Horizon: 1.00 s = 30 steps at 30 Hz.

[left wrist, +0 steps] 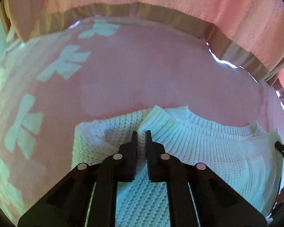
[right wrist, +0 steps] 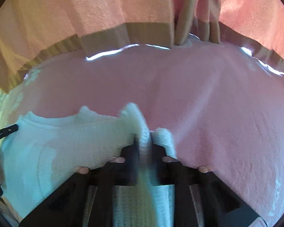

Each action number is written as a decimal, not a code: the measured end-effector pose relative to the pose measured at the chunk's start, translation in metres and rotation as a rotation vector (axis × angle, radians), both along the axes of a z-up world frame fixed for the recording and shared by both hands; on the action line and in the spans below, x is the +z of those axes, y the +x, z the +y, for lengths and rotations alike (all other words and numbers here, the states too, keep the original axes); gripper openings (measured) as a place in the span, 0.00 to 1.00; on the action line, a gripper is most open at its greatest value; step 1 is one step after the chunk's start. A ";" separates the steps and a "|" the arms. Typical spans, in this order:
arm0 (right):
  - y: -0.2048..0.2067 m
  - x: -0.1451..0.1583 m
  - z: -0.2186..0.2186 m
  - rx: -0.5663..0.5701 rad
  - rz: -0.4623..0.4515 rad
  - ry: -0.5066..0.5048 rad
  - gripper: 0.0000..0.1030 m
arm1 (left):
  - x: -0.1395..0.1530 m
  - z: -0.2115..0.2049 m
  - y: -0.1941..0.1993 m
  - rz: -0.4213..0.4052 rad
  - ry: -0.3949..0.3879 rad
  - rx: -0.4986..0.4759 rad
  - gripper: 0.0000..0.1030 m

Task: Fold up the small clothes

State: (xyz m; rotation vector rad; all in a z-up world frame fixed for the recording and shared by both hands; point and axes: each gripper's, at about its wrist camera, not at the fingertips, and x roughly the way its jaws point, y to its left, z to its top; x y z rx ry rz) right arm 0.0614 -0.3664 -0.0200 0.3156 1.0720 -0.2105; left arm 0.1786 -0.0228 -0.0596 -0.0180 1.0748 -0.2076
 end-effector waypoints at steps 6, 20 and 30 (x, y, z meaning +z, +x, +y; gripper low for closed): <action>-0.002 0.016 -0.004 -0.010 -0.099 -0.027 0.07 | 0.019 0.018 0.008 -0.075 0.027 0.070 0.06; -0.046 0.030 0.043 0.120 -0.037 -0.045 0.08 | 0.039 -0.001 -0.064 -0.100 0.027 -0.046 0.18; -0.074 -0.008 0.040 0.069 0.133 -0.100 0.02 | 0.009 0.004 -0.086 -0.078 0.117 -0.066 0.28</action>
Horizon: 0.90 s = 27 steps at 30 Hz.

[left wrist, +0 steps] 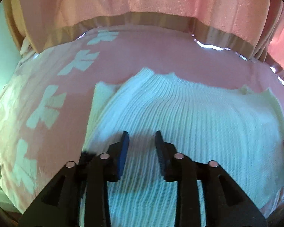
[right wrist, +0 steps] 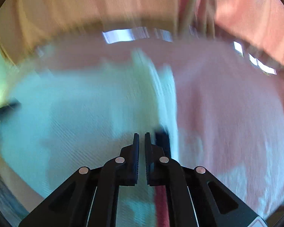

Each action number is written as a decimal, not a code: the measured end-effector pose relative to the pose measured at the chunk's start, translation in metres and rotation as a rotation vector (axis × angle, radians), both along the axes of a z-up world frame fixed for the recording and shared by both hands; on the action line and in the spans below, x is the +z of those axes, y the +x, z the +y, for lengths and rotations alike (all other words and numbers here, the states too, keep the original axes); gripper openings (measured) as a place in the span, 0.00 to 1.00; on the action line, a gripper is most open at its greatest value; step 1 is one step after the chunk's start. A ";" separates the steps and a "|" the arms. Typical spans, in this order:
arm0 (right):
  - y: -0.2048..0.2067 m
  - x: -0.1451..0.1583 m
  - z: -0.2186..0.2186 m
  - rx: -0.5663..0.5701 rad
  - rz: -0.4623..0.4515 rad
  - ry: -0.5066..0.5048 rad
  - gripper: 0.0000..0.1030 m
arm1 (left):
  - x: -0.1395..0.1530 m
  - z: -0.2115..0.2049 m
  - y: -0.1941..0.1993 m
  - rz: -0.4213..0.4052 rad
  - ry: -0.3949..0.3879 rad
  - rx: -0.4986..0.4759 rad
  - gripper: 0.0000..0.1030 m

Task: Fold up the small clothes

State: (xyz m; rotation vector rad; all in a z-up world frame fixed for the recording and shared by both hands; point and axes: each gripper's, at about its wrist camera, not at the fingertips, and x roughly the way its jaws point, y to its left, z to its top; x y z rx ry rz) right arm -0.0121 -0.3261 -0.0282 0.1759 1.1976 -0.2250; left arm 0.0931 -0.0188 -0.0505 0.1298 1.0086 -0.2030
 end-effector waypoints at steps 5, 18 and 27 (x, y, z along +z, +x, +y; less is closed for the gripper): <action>-0.021 0.041 0.022 0.014 -0.199 -0.012 0.03 | 0.016 -0.006 -0.024 -0.046 0.006 0.002 0.32; -0.089 0.068 0.065 -0.036 -0.331 -0.117 0.26 | 0.014 -0.005 -0.107 -0.082 -0.053 0.032 0.80; -0.093 0.032 0.022 -0.198 -0.148 -0.026 0.41 | 0.013 0.035 -0.094 -0.071 -0.091 0.199 0.83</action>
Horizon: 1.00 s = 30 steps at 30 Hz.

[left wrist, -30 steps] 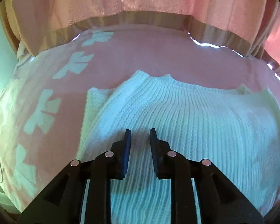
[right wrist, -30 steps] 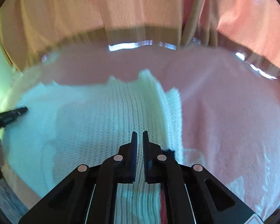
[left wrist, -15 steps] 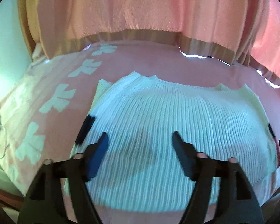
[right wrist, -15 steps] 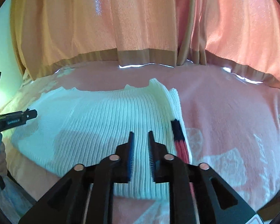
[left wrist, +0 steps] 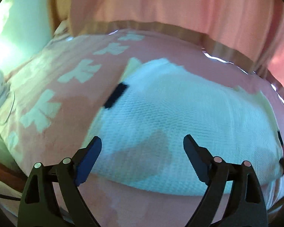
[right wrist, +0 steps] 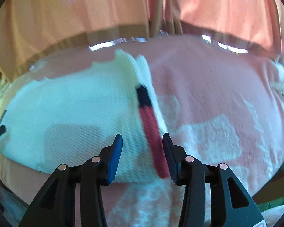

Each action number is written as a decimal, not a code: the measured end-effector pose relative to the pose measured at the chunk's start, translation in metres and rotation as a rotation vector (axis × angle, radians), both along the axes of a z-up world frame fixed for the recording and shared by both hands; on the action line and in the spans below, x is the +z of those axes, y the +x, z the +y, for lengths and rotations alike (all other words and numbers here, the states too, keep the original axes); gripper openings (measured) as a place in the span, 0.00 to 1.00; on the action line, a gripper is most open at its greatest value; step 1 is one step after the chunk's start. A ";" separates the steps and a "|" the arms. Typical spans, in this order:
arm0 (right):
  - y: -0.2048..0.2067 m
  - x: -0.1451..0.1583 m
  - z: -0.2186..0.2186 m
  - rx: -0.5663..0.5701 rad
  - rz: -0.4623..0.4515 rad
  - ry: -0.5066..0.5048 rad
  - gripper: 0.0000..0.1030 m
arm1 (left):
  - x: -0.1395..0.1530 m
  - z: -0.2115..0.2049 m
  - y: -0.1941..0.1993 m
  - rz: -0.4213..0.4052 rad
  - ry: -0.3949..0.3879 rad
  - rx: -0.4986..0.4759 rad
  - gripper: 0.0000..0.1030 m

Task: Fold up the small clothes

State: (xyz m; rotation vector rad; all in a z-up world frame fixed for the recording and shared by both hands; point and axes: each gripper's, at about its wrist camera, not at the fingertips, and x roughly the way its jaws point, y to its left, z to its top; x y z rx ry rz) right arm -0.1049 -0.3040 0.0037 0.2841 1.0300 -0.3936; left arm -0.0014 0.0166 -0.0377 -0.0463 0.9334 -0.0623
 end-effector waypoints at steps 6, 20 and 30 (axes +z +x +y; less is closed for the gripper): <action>-0.010 0.002 -0.002 -0.012 0.002 -0.022 0.06 | -0.017 -0.002 0.002 0.055 0.069 -0.035 0.83; -0.019 0.060 0.041 0.092 -0.255 -0.076 0.14 | -0.008 -0.013 -0.006 0.032 0.091 -0.062 0.83; 0.006 0.046 0.054 0.147 -0.234 -0.059 0.24 | 0.003 -0.037 -0.012 -0.006 0.084 -0.124 0.83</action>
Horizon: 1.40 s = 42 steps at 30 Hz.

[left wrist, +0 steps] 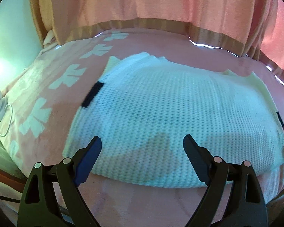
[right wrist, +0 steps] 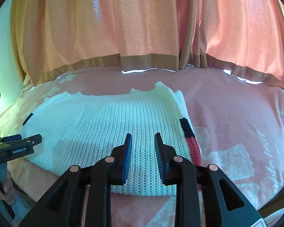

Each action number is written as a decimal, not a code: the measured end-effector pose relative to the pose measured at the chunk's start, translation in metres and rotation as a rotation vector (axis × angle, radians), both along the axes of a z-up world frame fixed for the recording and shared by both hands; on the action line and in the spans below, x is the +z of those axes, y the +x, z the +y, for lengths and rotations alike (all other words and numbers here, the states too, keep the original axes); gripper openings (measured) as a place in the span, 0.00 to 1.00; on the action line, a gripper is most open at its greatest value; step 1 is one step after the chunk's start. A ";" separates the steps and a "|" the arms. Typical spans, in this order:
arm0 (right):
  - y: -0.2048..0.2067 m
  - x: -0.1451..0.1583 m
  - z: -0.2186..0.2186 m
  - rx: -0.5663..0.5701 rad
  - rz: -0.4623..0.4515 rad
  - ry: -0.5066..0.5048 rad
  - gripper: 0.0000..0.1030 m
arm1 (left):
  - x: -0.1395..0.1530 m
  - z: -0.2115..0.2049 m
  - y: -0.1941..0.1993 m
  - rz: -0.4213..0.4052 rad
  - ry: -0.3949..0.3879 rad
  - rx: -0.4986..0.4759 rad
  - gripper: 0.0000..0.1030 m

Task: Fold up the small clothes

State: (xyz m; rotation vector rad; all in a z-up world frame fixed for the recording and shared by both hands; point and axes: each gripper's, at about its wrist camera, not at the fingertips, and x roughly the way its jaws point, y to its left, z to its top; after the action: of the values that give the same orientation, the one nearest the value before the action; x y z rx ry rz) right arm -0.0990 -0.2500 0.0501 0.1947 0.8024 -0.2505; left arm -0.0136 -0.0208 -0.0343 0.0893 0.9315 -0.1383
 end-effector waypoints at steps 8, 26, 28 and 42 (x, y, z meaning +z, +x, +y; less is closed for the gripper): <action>0.013 -0.020 -0.007 -0.029 0.061 0.041 0.24 | -0.007 -0.001 0.013 0.075 -0.078 0.023 0.83; 0.047 -0.022 0.062 0.229 0.029 0.089 0.27 | -0.036 0.113 0.029 0.203 -0.486 0.390 0.78; 0.056 -0.023 0.083 0.289 0.027 0.069 0.22 | -0.034 0.110 0.029 0.187 -0.499 0.386 0.51; 0.065 -0.056 0.099 0.343 0.164 0.099 0.05 | 0.088 0.017 0.008 -0.097 -0.526 -0.035 0.16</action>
State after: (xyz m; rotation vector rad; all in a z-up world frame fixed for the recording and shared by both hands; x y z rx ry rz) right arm -0.0335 -0.1509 -0.0059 0.1272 0.9968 0.0981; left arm -0.0058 -0.0036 0.0537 -0.3710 0.7719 -0.4033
